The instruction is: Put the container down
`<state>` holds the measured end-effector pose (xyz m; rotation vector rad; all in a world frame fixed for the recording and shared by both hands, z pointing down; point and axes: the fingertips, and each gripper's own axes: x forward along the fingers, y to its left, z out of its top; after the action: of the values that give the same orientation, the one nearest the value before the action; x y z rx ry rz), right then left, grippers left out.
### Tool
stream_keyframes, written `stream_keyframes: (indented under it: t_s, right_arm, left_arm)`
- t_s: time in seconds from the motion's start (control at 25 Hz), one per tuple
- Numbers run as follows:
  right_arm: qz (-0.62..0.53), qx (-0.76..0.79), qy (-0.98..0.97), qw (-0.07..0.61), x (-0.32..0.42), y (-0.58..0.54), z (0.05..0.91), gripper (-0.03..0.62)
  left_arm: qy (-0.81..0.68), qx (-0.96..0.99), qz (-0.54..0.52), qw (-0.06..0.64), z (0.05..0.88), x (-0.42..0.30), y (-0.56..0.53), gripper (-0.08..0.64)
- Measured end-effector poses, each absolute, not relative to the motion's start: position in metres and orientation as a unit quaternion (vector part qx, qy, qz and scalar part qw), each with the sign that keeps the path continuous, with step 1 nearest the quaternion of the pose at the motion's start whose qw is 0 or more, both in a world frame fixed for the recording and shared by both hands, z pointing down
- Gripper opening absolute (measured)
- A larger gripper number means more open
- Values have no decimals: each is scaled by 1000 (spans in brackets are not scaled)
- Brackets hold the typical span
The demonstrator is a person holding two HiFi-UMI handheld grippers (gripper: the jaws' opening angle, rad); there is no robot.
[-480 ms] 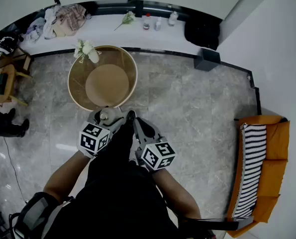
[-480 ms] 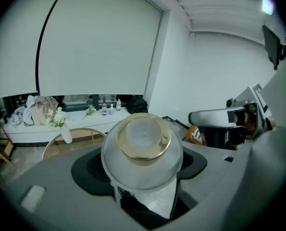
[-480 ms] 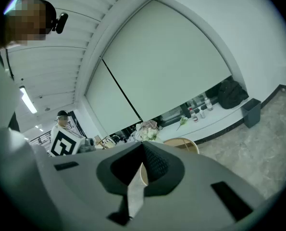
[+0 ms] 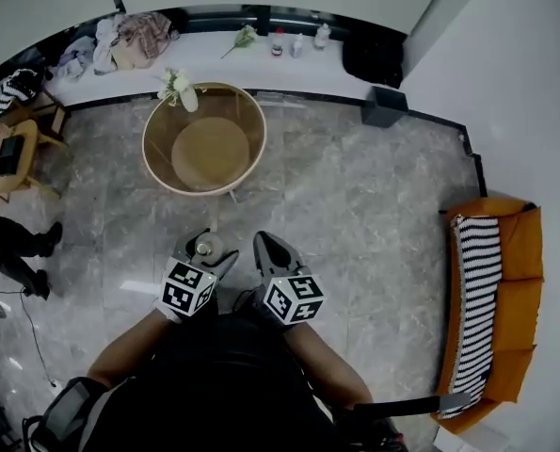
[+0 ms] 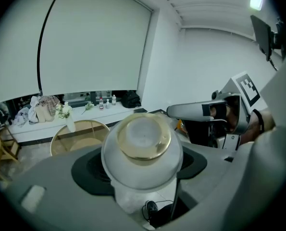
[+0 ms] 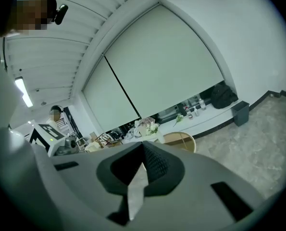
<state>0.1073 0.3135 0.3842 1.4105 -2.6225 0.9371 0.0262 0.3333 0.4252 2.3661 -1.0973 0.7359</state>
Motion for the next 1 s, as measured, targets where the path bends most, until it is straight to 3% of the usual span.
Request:
stream_keyframes:
  t_s: [1.0]
  right_arm:
    - [257,534,-806,23,-30,292,362,6]
  left_arm:
    - [-355,888,224,188,401,-127,294,341]
